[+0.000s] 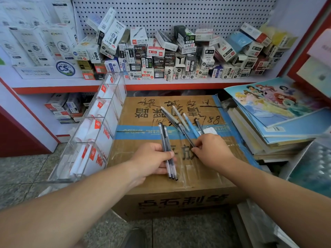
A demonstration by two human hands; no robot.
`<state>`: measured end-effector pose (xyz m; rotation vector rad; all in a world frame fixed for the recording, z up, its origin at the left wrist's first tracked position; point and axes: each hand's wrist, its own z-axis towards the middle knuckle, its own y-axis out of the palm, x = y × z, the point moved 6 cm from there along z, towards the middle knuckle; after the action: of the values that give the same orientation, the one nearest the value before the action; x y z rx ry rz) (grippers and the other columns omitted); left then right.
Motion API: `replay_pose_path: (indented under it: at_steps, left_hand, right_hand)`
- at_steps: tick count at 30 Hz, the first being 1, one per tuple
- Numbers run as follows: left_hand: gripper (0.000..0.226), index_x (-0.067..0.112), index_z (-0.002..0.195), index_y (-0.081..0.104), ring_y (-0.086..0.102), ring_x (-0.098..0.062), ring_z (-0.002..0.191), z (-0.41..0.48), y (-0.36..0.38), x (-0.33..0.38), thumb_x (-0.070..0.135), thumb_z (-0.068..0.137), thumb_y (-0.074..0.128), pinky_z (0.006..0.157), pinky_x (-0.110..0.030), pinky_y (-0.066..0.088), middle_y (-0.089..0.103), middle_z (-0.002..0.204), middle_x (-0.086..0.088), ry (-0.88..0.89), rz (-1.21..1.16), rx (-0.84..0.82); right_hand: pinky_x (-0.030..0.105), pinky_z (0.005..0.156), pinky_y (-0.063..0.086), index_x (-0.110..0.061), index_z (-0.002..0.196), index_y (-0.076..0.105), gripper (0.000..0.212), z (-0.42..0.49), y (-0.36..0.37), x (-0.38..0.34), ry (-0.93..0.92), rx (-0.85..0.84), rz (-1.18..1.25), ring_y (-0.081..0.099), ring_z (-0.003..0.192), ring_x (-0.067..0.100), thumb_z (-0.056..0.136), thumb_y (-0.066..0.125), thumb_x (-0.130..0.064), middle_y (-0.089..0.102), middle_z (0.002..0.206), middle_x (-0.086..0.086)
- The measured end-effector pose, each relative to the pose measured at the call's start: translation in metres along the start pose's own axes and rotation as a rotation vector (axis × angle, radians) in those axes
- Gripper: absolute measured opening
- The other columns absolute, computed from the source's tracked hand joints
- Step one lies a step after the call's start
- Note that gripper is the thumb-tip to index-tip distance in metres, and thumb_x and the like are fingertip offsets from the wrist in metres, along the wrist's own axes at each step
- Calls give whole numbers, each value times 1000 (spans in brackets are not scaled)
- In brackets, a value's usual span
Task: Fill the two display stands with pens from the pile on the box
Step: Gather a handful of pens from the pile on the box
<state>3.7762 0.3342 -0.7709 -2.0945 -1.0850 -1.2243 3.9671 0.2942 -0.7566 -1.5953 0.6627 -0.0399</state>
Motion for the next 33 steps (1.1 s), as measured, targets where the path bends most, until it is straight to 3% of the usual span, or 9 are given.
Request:
replay_pose_path:
  at_steps: [6, 10, 13, 16, 20, 23, 26, 29, 33]
  left_hand:
    - [12, 4, 109, 68, 78, -25, 88, 0, 0, 4, 5, 98, 65, 78, -38, 64, 79, 95, -13, 34, -38, 25]
    - [14, 5, 112, 70, 78, -25, 89, -2, 3, 8, 6, 99, 64, 76, -35, 64, 79, 97, -12, 66, -69, 29]
    - [12, 6, 109, 70, 78, -26, 87, -4, 8, 10, 5, 99, 62, 72, -32, 64, 79, 95, -13, 76, -88, 18]
    - [15, 7, 108, 71, 78, -27, 89, -6, 12, 9, 1, 95, 68, 78, -38, 64, 79, 96, -11, 80, -78, 5]
    - [20, 5, 106, 73, 77, -29, 92, -5, 12, 8, -3, 88, 74, 84, -44, 63, 79, 97, -12, 59, -86, -6]
    - [18, 5, 103, 74, 78, -27, 87, -4, 10, 9, -4, 87, 74, 72, -35, 65, 79, 95, -13, 39, -98, 4]
    - [21, 5, 105, 73, 78, -22, 86, -1, 8, 10, -2, 85, 77, 71, -34, 64, 80, 92, -9, 37, -59, 31]
    - [25, 10, 107, 72, 78, -20, 88, 2, 8, 10, 1, 85, 79, 82, -39, 63, 80, 94, -4, 33, -20, 28]
    - [28, 11, 110, 70, 78, -19, 88, 4, 10, 8, 1, 85, 79, 83, -39, 63, 80, 94, -3, 14, -15, 21]
  right_hand:
    - [14, 59, 51, -24, 94, 74, 2, -19, -3, -14, -86, -21, 396, 66, 74, 5, 94, 73, -25, 70, 82, -8]
    - [24, 63, 56, -25, 85, 73, 6, -36, 6, -27, -196, -71, 500, 65, 66, 6, 90, 77, -26, 70, 75, -4]
    - [34, 66, 60, -24, 85, 71, 9, -40, 6, -28, -220, -58, 526, 68, 71, 19, 88, 79, -26, 71, 77, 2]
    - [37, 66, 62, -21, 86, 69, 12, -43, 8, -28, -225, -61, 565, 69, 69, 20, 86, 81, -23, 72, 76, 4]
    - [30, 60, 59, -18, 86, 70, 16, -45, 9, -29, -235, -63, 595, 66, 62, 10, 83, 84, -23, 71, 74, 2]
    - [19, 55, 52, -18, 87, 72, 13, -45, 8, -29, -225, -130, 640, 61, 59, 3, 84, 83, -23, 70, 70, -3]
    - [15, 58, 50, -22, 87, 73, 6, -35, -1, -18, -173, -120, 597, 63, 64, 0, 89, 77, -26, 71, 76, -6]
    - [12, 59, 46, -25, 89, 70, 6, -8, -20, 13, -38, 96, 360, 63, 75, 2, 93, 73, -27, 69, 84, -9]
    - [29, 66, 51, -18, 95, 66, 24, 17, -28, 41, 106, 155, 212, 63, 80, 13, 87, 80, -36, 66, 89, -3]
